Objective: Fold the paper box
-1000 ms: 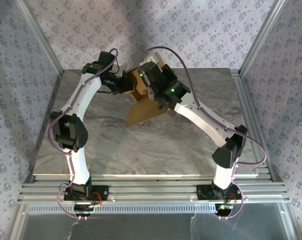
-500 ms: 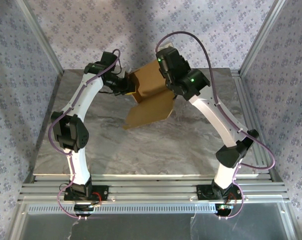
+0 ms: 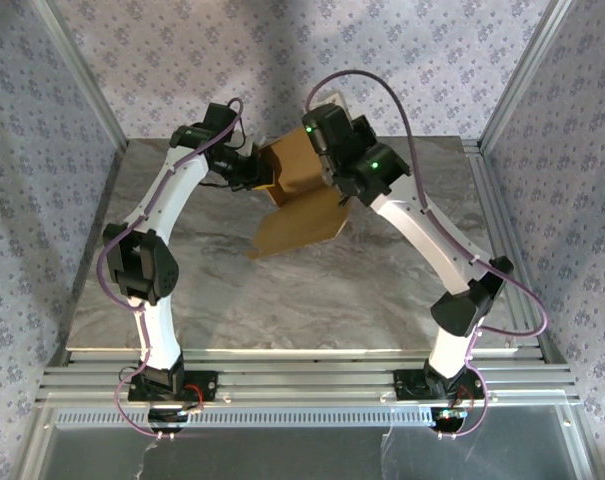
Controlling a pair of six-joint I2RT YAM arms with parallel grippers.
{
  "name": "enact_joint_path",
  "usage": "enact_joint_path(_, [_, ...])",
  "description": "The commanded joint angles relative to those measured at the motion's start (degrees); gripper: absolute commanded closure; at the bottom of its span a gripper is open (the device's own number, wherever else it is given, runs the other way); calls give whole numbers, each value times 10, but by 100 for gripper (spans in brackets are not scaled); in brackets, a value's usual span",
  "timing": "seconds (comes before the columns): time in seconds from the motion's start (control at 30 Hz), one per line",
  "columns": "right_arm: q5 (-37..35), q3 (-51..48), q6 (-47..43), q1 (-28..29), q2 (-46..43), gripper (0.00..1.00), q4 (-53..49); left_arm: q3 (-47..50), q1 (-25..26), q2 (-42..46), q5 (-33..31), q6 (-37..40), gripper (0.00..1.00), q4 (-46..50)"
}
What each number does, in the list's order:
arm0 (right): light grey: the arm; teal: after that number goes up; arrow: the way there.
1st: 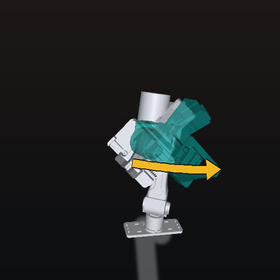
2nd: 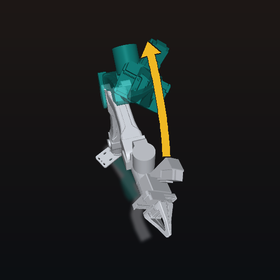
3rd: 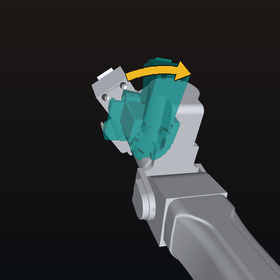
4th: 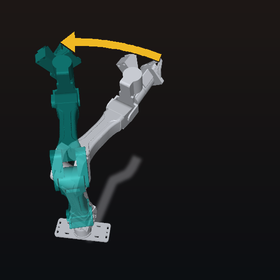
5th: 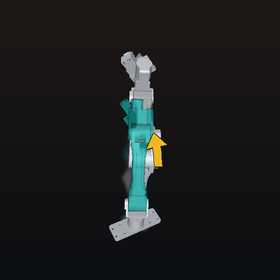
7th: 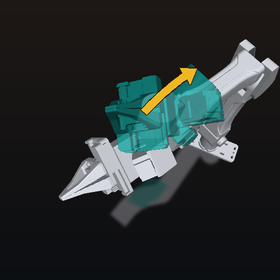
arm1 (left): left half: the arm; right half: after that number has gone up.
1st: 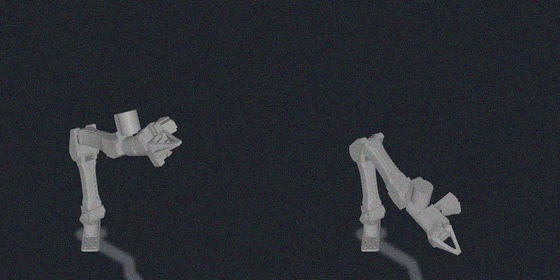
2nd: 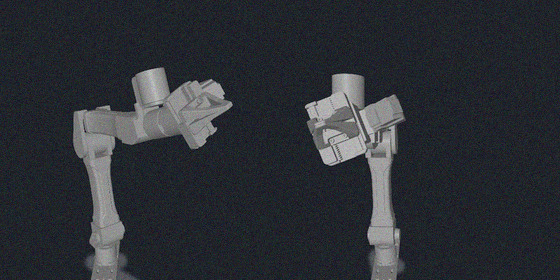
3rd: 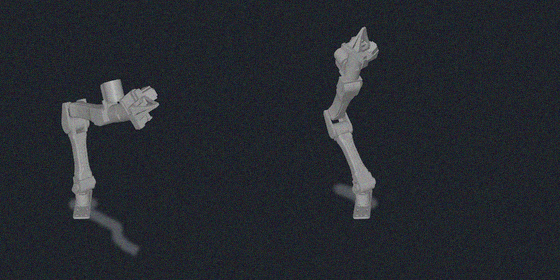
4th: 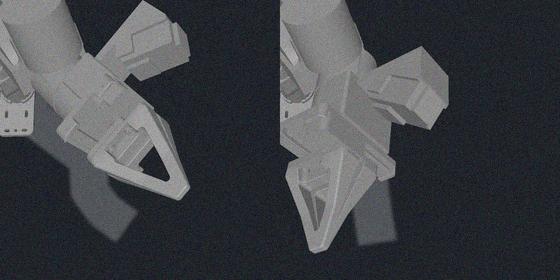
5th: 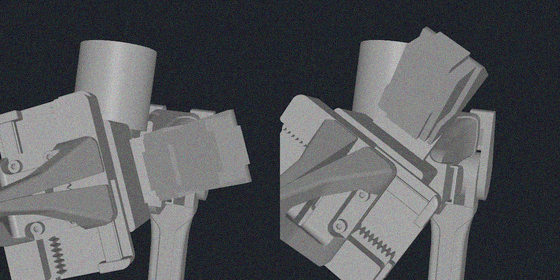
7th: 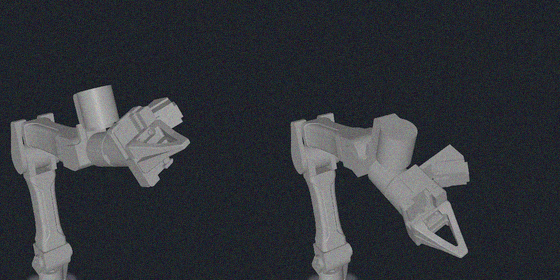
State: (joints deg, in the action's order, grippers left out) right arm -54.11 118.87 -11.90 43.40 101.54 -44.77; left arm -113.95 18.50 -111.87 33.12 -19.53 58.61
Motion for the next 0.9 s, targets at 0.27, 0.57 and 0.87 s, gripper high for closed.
enact_joint_path(0.27, [-130,-25,-98,35,0,100,84,-13,2,4,-3,-8,100,15])
enact_joint_path(0.57, [653,79,144,-90,-98,29,-117,-7,2,2,-11,8,100,16])
enact_joint_path(0.87, [1031,-97,377,-336,-201,29,98,5,3,3,-12,42,100,12])
